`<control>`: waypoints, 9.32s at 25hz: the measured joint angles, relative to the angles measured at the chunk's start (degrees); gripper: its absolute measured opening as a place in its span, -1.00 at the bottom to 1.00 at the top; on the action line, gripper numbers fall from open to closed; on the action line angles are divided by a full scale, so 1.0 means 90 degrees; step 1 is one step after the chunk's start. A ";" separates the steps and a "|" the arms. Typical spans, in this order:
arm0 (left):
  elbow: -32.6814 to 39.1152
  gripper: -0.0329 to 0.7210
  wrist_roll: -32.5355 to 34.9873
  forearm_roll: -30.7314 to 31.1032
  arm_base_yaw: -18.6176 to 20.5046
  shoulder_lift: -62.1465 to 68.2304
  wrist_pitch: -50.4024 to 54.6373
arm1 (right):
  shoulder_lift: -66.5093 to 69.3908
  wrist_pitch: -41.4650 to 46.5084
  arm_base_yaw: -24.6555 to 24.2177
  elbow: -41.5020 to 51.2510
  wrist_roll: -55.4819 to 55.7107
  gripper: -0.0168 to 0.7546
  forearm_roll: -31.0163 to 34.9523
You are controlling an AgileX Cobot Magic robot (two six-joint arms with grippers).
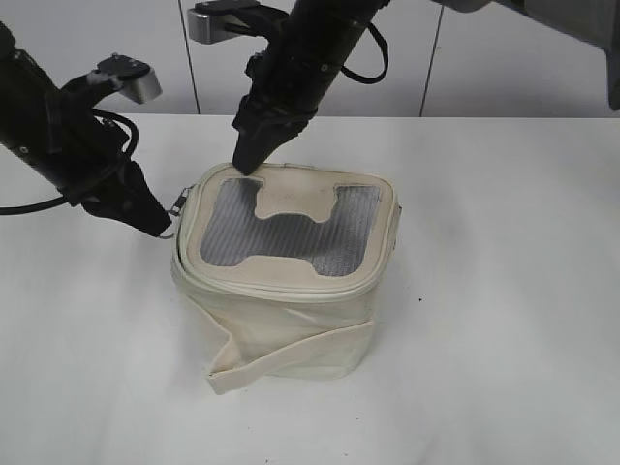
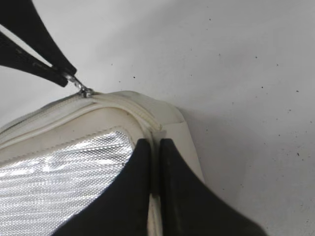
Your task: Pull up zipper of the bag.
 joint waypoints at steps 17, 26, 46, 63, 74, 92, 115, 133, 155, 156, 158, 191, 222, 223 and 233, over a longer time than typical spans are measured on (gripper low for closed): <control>-0.0050 -0.92 -0.0716 0.0085 0.0000 -0.0339 0.0867 | -0.0005 0.0018 0.0022 0.0000 0.0288 -0.89 -0.0089; -0.0050 -0.92 -0.1169 0.0310 0.0000 -0.0697 0.1016 | -0.0005 0.0018 0.0035 0.0000 0.0353 -0.90 -0.0039; 0.1133 -0.92 -0.1339 -0.0221 -0.0121 -0.1651 0.0778 | -0.0005 0.0023 0.0074 0.0000 0.0387 -0.90 0.0091; 0.1418 -0.92 -0.1882 -0.0310 -0.1797 -0.1926 0.0691 | -0.0013 0.0024 0.0059 0.0004 0.0407 -0.90 -0.0033; 0.1470 -0.92 -0.1901 -0.0935 -0.3171 -0.1674 -0.1027 | -0.0013 0.0024 0.0057 0.0004 0.0401 -0.90 -0.0017; 0.1207 -0.78 -0.2198 -0.0874 -0.3492 -0.1426 -0.1066 | -0.0013 0.0024 0.0026 0.0004 0.0515 -0.89 -0.0004; 0.0880 0.13 -0.3545 0.1422 -0.2388 -0.2622 -0.2111 | -0.1177 -0.0038 -0.0903 0.0191 0.1745 0.16 -0.1323; -0.3521 0.15 -0.2310 0.1130 -0.2025 0.1104 -0.0251 | -0.2800 -0.0057 -0.2602 0.2930 0.1278 0.07 -0.0760; -0.4960 0.32 -0.1030 -0.0437 -0.2025 0.3008 0.1623 | -0.3466 -0.0120 -0.2671 0.4666 0.0901 0.07 -0.0396; -0.4975 0.31 -0.1030 -0.0464 -0.2025 0.3041 0.1646 | -0.3466 -0.0126 -0.2671 0.4666 0.0901 0.07 -0.0382; -0.4996 0.23 -0.1030 -0.0523 -0.2025 0.3078 0.1692 | -0.3466 -0.0128 -0.2671 0.4666 0.0901 0.07 -0.0369; -0.4956 -0.71 -0.1035 -0.0415 -0.2010 0.2904 0.1836 | -0.4274 -0.3097 -0.2671 0.8135 -0.4471 0.06 0.3514; -0.4954 -0.71 -0.1035 -0.0403 -0.2010 0.2897 0.1841 | -0.3200 -0.4746 -0.1950 0.8260 -0.7346 0.00 0.5965; -0.4954 -0.71 -0.1035 -0.0403 -0.2010 0.2897 0.1841 | -0.3159 -0.4753 -0.1950 0.8206 -0.7356 -0.07 0.5980; -0.4954 -0.71 -0.1035 -0.0409 -0.2010 0.2897 0.1841 | -0.3126 -0.4662 -0.1950 0.8117 -0.7222 -0.94 0.5914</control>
